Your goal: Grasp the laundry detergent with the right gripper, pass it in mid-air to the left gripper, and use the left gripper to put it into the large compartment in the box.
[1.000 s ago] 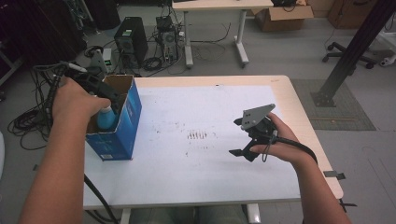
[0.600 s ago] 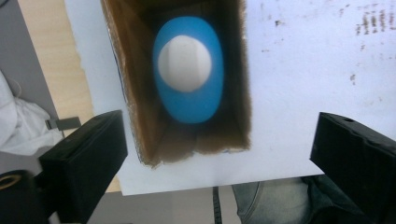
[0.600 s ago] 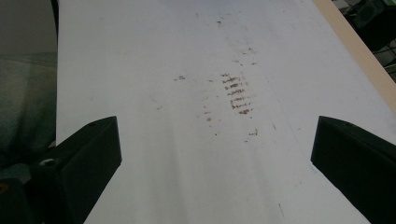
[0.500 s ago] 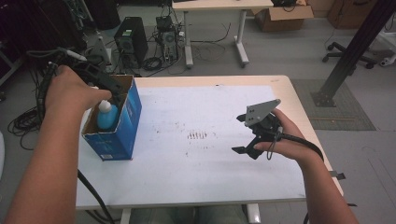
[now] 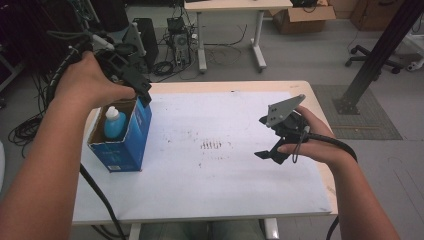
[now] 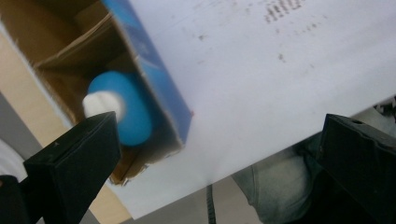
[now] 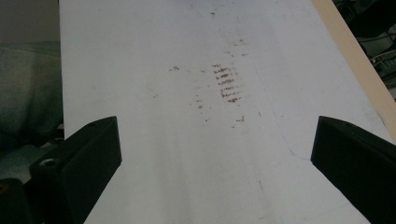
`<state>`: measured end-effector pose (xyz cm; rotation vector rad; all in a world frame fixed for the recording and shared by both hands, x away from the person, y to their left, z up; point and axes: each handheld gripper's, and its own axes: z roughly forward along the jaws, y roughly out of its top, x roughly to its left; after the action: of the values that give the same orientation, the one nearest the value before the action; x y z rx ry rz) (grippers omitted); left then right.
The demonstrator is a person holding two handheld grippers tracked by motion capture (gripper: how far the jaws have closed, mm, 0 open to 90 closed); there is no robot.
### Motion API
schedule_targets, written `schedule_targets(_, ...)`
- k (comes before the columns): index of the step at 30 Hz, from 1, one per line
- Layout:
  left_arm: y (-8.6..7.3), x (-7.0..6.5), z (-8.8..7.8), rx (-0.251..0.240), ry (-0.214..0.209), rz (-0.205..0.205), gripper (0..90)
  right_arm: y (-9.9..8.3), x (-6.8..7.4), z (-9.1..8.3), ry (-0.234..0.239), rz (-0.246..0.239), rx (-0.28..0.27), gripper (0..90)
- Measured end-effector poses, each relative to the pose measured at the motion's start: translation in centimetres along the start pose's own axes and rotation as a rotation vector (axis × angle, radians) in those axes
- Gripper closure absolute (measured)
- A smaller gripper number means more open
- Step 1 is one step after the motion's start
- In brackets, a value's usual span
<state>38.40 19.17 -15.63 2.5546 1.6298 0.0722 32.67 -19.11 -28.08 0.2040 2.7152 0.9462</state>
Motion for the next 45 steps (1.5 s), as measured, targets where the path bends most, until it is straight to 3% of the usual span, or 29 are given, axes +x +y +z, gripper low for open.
schedule_targets(3,0.4,-1.6,-0.8,-0.004,-0.011,0.104,0.3,0.5,-0.2,-0.5,0.001,-0.001,0.037,2.3)
schedule_targets(4,0.4,-1.6,-0.8,-0.004,-0.011,0.104,0.2,0.5,-0.2,-0.5,0.001,-0.001,0.037,2.3)
schedule_targets(5,0.6,-2.3,-0.9,0.002,-0.022,0.151,0.2,0.9,-0.2,-0.9,0.002,-0.002,0.054,2.3)
schedule_targets(9,0.8,-4.2,-0.8,0.016,-0.021,0.238,0.2,1.6,-0.3,-1.5,0.004,-0.013,0.092,2.3)
schedule_targets(10,0.8,-4.2,-0.8,0.016,-0.021,0.238,0.2,1.6,-0.3,-1.5,0.004,-0.013,0.092,2.3)
schedule_targets(11,0.9,-5.4,-0.6,0.027,-0.024,0.296,0.2,1.9,-0.4,-1.8,0.004,-0.017,0.118,2.3)
schedule_targets(12,0.9,-5.4,-0.6,0.027,-0.024,0.296,0.2,1.9,-0.4,-1.8,0.004,-0.017,0.118,2.3)
schedule_targets(13,1.0,-6.4,-0.2,0.037,-0.033,0.346,0.2,2.1,-0.5,-2.0,0.005,-0.024,0.138,2.5)
schedule_targets(14,1.0,-6.4,-0.2,0.037,-0.033,0.346,0.2,2.1,-0.5,-2.0,0.005,-0.024,0.138,2.5)
schedule_targets(15,1.2,-7.4,0.3,0.047,-0.035,0.39,0.2,2.3,-0.6,-2.2,0.008,-0.027,0.157,2.6)
schedule_targets(17,1.3,-8.2,0.7,0.06,-0.038,0.437,0.2,2.5,-0.7,-2.4,0.013,-0.034,0.184,2.6)
schedule_targets(28,2.0,-10.6,2.9,0.073,-0.052,0.676,0.2,2.7,-1.6,-2.3,0.064,-0.073,0.281,2.9)
schedule_targets(39,2.2,-12.2,5.7,0.142,-0.119,0.84,0.2,2.5,-2.4,-0.9,0.104,-0.089,0.354,3.4)
schedule_targets(45,2.2,-12.8,6.3,0.138,-0.139,0.912,0.2,2.3,-2.7,-0.5,0.113,-0.098,0.37,3.4)
